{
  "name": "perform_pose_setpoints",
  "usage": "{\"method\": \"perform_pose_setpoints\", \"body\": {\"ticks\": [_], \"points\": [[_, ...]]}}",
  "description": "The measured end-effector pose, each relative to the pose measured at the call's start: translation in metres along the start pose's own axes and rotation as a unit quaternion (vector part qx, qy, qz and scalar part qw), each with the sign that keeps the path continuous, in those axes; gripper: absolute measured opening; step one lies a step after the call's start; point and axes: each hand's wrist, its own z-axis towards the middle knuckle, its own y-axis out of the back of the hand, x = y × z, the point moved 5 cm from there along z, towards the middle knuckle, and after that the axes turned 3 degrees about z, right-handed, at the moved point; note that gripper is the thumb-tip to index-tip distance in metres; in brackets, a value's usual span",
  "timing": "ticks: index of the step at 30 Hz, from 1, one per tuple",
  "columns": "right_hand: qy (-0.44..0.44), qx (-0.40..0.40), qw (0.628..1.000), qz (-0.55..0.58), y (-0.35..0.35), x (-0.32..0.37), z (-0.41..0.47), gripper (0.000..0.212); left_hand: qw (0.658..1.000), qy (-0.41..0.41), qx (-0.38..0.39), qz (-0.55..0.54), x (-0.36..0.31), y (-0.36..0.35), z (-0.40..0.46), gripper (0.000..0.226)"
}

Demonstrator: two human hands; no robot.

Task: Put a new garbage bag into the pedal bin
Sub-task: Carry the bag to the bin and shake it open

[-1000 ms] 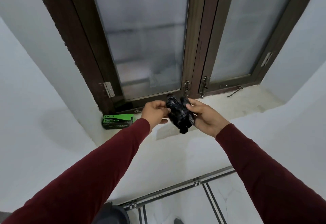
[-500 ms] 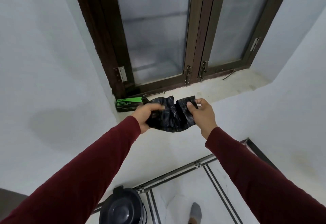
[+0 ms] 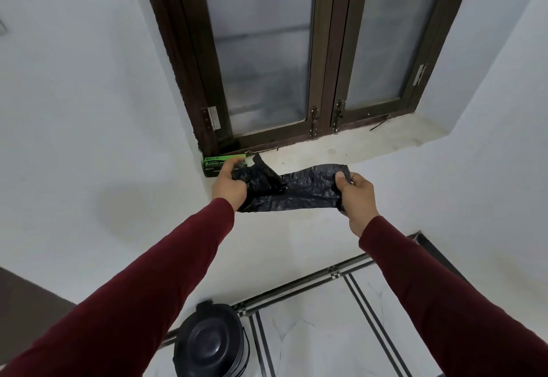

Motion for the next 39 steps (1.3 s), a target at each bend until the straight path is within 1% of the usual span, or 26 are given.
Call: {"method": "perform_pose_setpoints", "body": {"ticks": [1,2,3,4,5,6,7,8,9,10,11,13,14,17,20,23,26,29,30,31,32,33,34,36,38,39], "points": [[0.003,0.011,1.000,0.007,0.005,0.002,-0.005,0.016,1.000,0.010,0.015,-0.009,-0.001,-0.007,-0.008,0.060],[0.007,0.018,1.000,0.009,0.008,0.004,-0.009,0.017,0.999,0.037,0.035,-0.018,-0.001,-0.012,-0.015,0.041],[0.013,0.023,1.000,0.007,0.010,0.007,-0.012,0.018,0.996,0.058,0.067,-0.024,-0.001,-0.017,-0.022,0.014],[0.021,0.027,0.999,0.003,0.018,0.010,-0.017,0.018,0.993,0.069,0.093,-0.001,0.001,-0.023,-0.030,0.027],[0.024,0.029,0.999,0.002,0.023,0.011,-0.020,0.019,0.990,0.069,0.116,0.048,0.006,-0.027,-0.036,0.053],[0.029,0.031,0.999,-0.001,0.032,0.013,-0.024,0.020,0.988,0.053,0.108,0.100,0.005,-0.030,-0.045,0.060],[0.036,0.031,0.999,-0.011,0.039,0.014,-0.027,0.024,0.987,0.029,0.075,0.136,0.005,-0.032,-0.051,0.052],[0.043,0.029,0.998,-0.025,0.047,0.014,-0.031,0.029,0.989,0.020,0.038,0.139,0.004,-0.034,-0.058,0.037],[0.049,0.022,0.998,-0.041,0.054,0.014,-0.035,0.036,0.994,0.019,0.008,0.110,0.005,-0.035,-0.063,0.022],[0.053,0.014,0.997,-0.057,0.061,0.012,-0.037,0.040,0.998,0.057,-0.011,0.040,0.007,-0.036,-0.068,0.015],[0.056,0.007,0.996,-0.072,0.070,0.011,-0.043,0.037,0.993,0.106,-0.020,-0.042,0.009,-0.040,-0.077,0.016],[0.058,-0.015,0.992,-0.113,0.092,0.007,-0.055,0.016,0.964,0.190,-0.036,-0.182,0.015,-0.044,-0.094,0.017],[0.060,-0.025,0.988,-0.142,0.103,0.002,-0.059,0.014,0.946,0.216,-0.056,-0.236,0.018,-0.042,-0.101,0.020],[0.079,-0.034,0.970,-0.227,0.131,-0.014,-0.072,0.025,0.905,0.257,-0.126,-0.314,0.028,-0.023,-0.117,0.021],[0.052,-0.038,0.971,-0.228,0.151,-0.031,-0.082,0.026,0.885,0.260,-0.173,-0.345,0.037,0.005,-0.131,0.022],[0.041,-0.028,0.975,-0.216,0.154,-0.034,-0.097,0.020,0.896,0.251,-0.185,-0.316,0.049,0.030,-0.141,0.025],[0.020,-0.016,0.982,-0.189,0.142,-0.033,-0.111,0.018,0.916,0.273,-0.171,-0.239,0.068,0.048,-0.149,0.032],[-0.041,0.031,0.991,-0.123,0.116,-0.035,-0.126,0.016,0.930,0.316,-0.141,-0.128,0.088,0.063,-0.157,0.022],[-0.070,0.063,0.992,-0.085,0.104,-0.035,-0.133,0.013,0.929,0.340,-0.140,-0.052,0.095,0.070,-0.158,0.032],[-0.096,0.099,0.989,-0.046,0.090,-0.036,-0.142,0.016,0.923,0.351,-0.156,0.002,0.102,0.075,-0.162,0.049],[-0.112,0.132,0.985,-0.017,0.075,-0.035,-0.151,0.021,0.923,0.345,-0.165,0.050,0.102,0.077,-0.171,0.069],[-0.121,0.163,0.979,0.001,0.060,-0.033,-0.161,0.025,0.931,0.313,-0.175,0.068,0.099,0.077,-0.178,0.083],[-0.122,0.187,0.975,0.010,0.044,-0.033,-0.172,0.026,0.948,0.266,-0.166,0.048,0.093,0.075,-0.187,0.085],[-0.105,0.210,0.972,0.010,0.019,-0.033,-0.188,0.024,0.983,0.163,-0.082,-0.028,0.074,0.059,-0.200,0.057],[-0.084,0.209,0.974,-0.008,-0.007,-0.033,-0.208,0.024,0.991,0.100,0.018,-0.082,0.057,0.051,-0.216,0.029],[-0.075,0.205,0.976,-0.022,-0.018,-0.034,-0.216,0.023,0.991,0.074,0.056,-0.094,0.048,0.048,-0.223,0.024]]}}
